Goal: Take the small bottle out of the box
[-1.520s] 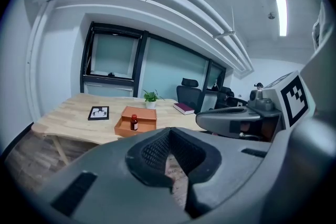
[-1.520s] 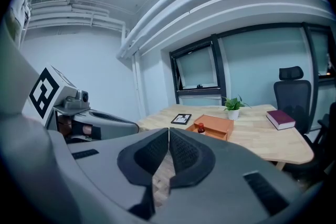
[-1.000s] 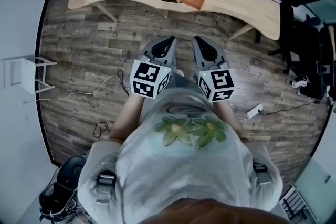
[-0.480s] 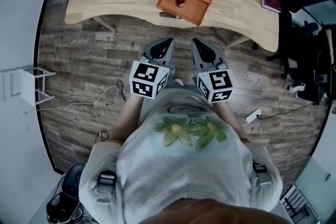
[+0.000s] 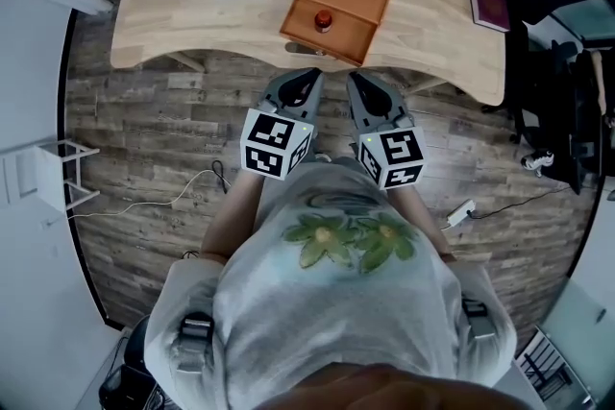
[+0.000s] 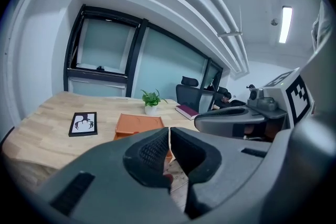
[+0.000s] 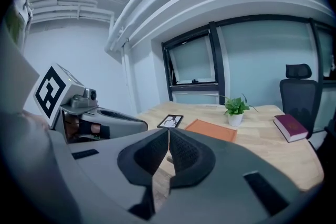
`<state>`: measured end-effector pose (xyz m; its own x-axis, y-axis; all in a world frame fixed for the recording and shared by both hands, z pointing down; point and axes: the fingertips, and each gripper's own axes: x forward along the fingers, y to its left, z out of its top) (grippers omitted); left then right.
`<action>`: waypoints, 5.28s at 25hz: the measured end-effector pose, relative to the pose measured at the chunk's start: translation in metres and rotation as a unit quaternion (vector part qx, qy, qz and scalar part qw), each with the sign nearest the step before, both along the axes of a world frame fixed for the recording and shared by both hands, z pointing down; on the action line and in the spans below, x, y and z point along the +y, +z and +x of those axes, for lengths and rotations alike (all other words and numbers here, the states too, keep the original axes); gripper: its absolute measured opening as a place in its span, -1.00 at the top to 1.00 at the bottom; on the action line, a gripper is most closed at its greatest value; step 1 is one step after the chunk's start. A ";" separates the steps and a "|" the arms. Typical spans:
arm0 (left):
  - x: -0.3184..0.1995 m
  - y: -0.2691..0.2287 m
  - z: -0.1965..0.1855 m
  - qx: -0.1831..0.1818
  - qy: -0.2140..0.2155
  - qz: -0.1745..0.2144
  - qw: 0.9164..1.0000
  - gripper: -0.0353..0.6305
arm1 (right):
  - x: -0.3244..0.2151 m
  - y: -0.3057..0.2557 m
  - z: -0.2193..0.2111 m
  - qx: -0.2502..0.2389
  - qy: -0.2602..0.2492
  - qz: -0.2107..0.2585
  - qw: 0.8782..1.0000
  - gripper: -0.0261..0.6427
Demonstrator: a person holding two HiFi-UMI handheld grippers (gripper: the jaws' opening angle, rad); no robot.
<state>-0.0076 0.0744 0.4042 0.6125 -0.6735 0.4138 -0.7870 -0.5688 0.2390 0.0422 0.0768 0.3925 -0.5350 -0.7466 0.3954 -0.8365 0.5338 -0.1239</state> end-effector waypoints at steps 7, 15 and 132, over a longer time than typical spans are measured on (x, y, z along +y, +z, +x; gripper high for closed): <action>-0.029 0.007 -0.006 -0.005 0.001 -0.006 1.000 0.88 | -0.023 0.004 -0.007 0.001 0.006 -0.008 1.000 0.89; -0.061 0.018 -0.011 -0.023 0.009 -0.003 1.000 0.81 | -0.049 0.007 -0.010 0.003 0.019 -0.009 1.000 0.89; -0.178 0.241 0.034 -0.246 0.216 -0.136 0.935 0.21 | -0.205 0.099 0.029 0.006 0.049 -0.147 0.988 0.89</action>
